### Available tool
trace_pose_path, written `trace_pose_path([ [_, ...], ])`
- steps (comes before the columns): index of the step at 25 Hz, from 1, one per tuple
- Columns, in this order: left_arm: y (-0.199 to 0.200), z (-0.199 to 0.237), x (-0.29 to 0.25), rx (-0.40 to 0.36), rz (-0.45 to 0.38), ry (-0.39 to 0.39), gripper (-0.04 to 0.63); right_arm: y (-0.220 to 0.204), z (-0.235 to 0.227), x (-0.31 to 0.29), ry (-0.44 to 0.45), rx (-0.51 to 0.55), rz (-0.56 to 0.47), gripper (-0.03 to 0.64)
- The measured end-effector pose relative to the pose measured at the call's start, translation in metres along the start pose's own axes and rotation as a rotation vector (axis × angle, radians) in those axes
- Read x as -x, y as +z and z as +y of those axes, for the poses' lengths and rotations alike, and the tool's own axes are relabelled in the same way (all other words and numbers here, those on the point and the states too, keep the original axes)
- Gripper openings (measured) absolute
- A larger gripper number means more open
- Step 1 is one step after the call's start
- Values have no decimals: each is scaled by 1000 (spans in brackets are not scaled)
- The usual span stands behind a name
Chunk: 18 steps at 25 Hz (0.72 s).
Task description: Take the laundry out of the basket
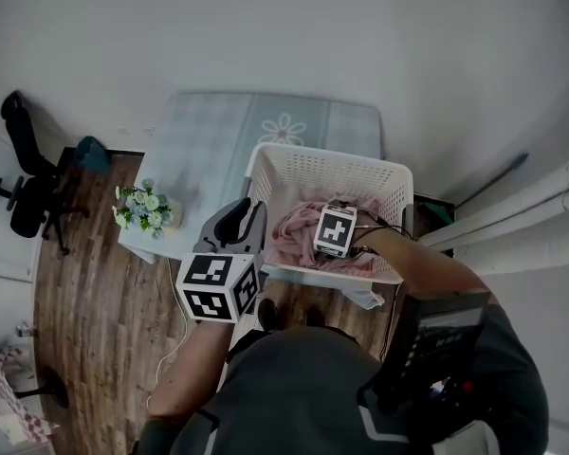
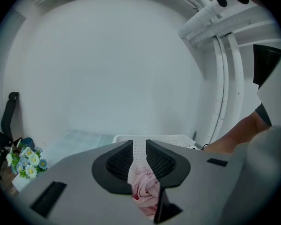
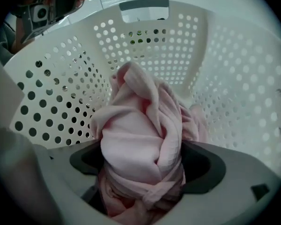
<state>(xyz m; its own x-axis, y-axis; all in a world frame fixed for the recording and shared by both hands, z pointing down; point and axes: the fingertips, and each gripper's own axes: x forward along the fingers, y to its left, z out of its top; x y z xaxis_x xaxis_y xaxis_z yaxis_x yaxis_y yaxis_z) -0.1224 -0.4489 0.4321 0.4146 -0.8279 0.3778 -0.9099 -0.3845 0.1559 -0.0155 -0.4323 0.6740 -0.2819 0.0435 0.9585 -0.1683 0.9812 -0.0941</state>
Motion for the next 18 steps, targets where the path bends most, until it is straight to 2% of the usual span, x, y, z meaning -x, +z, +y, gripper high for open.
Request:
trace_pose_path([
  [9, 0, 2, -8, 19, 2, -34, 72, -3, 6, -27, 38, 13, 52, 476],
  [18, -4, 8, -7, 44, 3, -51, 72, -5, 5, -34, 54, -19, 95, 458],
])
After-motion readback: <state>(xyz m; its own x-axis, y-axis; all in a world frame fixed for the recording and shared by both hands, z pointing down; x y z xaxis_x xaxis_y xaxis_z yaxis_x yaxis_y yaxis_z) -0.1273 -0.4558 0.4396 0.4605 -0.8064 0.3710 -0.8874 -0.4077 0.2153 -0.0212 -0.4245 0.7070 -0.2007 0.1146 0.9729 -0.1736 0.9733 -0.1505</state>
